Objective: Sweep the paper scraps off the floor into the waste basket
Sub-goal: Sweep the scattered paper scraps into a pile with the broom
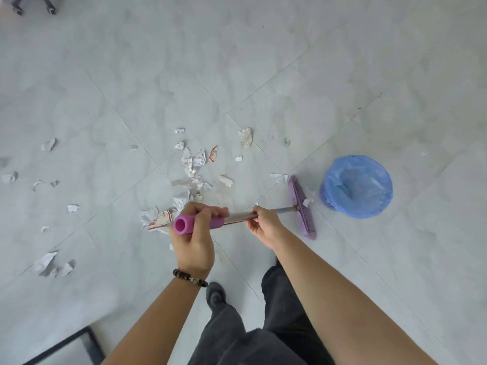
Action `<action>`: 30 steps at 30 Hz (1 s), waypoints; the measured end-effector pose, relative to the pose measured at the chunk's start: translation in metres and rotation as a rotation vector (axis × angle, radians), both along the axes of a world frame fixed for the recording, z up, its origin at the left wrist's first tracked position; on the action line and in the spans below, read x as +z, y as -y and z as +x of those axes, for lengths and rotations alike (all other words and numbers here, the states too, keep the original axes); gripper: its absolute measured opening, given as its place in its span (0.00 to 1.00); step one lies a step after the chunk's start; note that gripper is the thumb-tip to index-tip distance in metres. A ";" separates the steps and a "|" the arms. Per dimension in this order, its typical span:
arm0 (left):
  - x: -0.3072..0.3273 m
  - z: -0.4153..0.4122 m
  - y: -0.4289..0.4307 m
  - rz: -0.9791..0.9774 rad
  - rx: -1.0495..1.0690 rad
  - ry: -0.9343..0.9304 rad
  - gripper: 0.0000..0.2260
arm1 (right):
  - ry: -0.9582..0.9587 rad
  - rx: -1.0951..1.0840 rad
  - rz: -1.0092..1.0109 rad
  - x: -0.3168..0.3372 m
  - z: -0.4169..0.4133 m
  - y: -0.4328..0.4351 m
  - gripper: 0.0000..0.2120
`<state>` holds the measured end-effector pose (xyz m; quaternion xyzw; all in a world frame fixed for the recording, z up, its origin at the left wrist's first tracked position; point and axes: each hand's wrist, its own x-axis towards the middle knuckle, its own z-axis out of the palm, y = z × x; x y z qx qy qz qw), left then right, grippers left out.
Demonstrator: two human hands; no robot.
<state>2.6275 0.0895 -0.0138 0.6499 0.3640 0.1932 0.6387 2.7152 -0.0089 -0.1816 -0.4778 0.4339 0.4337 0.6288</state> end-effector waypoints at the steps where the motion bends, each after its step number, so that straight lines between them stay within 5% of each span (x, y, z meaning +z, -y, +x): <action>1: 0.005 0.005 -0.001 0.033 0.054 -0.007 0.12 | -0.018 0.026 0.029 0.003 0.002 -0.010 0.09; 8: 0.075 0.044 -0.026 0.107 0.347 0.062 0.17 | 0.017 0.307 0.257 0.059 0.028 -0.075 0.10; 14: 0.090 0.080 -0.052 0.072 0.437 0.186 0.15 | 0.107 0.338 0.224 0.082 0.072 -0.096 0.08; 24: 0.004 0.182 -0.106 -0.097 0.196 0.222 0.13 | 0.225 0.196 -0.087 0.034 0.219 -0.114 0.10; 30: -0.042 0.220 -0.165 -0.072 0.101 0.085 0.11 | 0.210 0.249 -0.163 -0.015 0.269 -0.179 0.10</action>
